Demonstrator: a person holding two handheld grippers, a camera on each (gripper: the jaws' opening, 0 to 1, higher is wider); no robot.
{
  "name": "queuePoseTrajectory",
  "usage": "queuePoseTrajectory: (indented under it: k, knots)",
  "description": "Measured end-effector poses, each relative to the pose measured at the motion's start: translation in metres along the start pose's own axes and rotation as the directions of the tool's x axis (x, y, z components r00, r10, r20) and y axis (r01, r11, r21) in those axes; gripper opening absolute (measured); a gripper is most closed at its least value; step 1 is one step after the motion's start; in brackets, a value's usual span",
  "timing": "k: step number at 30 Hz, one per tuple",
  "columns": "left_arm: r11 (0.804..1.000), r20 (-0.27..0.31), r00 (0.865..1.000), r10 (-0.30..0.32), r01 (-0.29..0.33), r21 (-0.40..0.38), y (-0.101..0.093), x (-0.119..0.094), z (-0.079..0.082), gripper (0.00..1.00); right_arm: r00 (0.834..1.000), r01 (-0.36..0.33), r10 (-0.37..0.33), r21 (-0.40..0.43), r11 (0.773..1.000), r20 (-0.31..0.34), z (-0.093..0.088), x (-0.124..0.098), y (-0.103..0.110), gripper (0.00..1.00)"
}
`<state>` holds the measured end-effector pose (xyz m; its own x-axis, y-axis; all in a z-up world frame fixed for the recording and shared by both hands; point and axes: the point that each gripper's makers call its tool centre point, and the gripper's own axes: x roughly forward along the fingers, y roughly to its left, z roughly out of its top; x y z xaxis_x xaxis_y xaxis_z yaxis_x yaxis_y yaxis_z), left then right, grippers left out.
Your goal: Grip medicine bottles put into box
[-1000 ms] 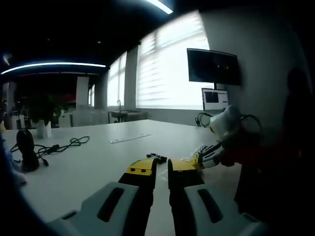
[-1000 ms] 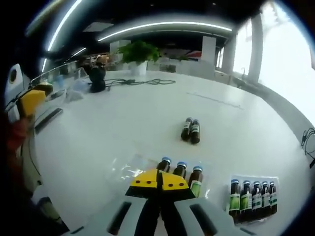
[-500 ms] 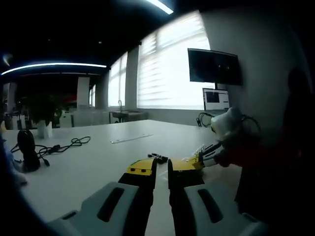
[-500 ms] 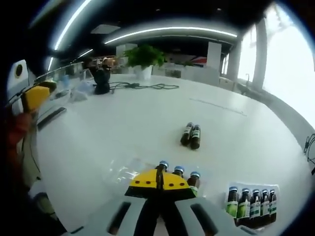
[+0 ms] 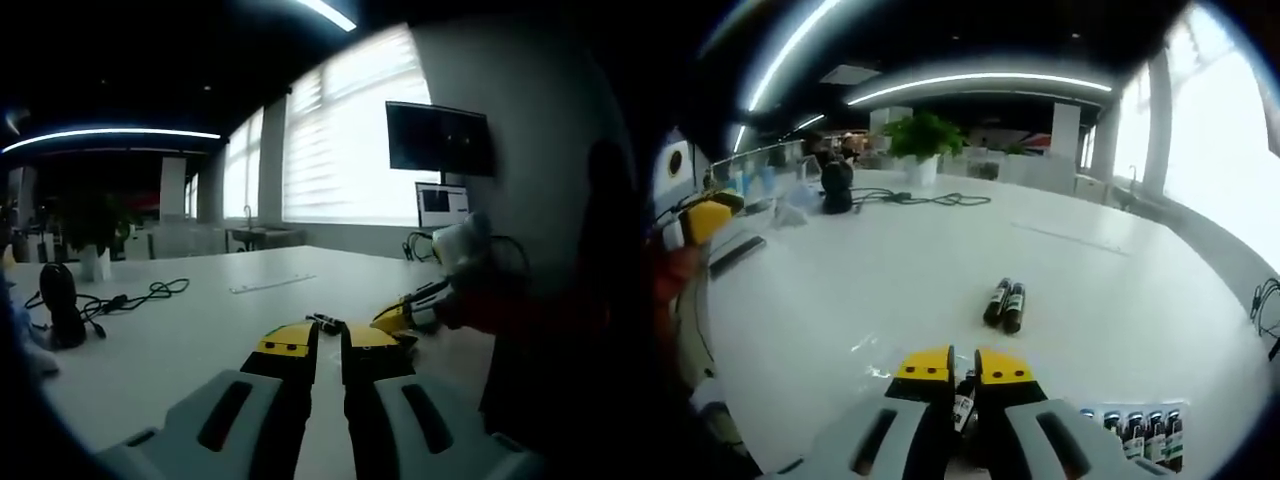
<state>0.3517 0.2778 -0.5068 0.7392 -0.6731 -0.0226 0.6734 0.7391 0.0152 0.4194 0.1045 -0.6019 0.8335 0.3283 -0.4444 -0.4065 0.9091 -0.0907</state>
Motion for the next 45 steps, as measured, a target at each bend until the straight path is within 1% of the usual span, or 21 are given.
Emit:
queuePoseTrajectory:
  k: [7, 11, 20, 25, 29, 36, 41, 45]
  knots:
    - [1.0, 0.008, 1.0, 0.017, -0.017, 0.002, 0.005, -0.004, 0.002, 0.03, 1.0, 0.012, -0.012, 0.006, 1.0, 0.011, 0.009, 0.004, -0.011, 0.05]
    - [1.0, 0.006, 1.0, 0.022, -0.022, 0.003, 0.007, -0.003, 0.001, 0.03, 1.0, 0.018, -0.018, -0.007, 1.0, 0.016, 0.013, 0.006, -0.017, 0.05]
    - [1.0, 0.003, 1.0, 0.018, -0.018, 0.007, 0.005, -0.001, 0.001, 0.03, 0.999, 0.044, -0.043, -0.039, 0.998, 0.023, 0.022, 0.014, -0.036, 0.07]
    - [1.0, 0.0, 1.0, 0.017, -0.017, 0.005, 0.005, 0.0, 0.0, 0.04, 0.998, 0.048, -0.047, -0.026, 0.998, 0.036, 0.028, 0.019, -0.044, 0.07]
    - [1.0, 0.005, 1.0, 0.016, -0.016, 0.005, 0.005, -0.001, 0.001, 0.04, 0.998, 0.037, -0.037, -0.017, 0.999, 0.043, 0.032, 0.024, -0.045, 0.07]
    - [1.0, -0.002, 1.0, 0.02, -0.02, 0.009, 0.006, -0.001, 0.0, 0.04, 0.996, 0.057, -0.055, -0.031, 0.998, 0.07, 0.041, 0.036, -0.053, 0.07]
    - [1.0, 0.005, 1.0, 0.028, -0.028, -0.001, 0.008, -0.001, 0.002, 0.04, 0.997, 0.05, -0.047, -0.042, 0.998, 0.055, 0.04, 0.047, -0.056, 0.07]
    - [1.0, -0.005, 1.0, 0.028, -0.028, -0.003, 0.008, 0.001, -0.001, 0.04, 0.998, 0.048, -0.046, -0.042, 0.998, 0.04, 0.036, 0.057, -0.06, 0.08]
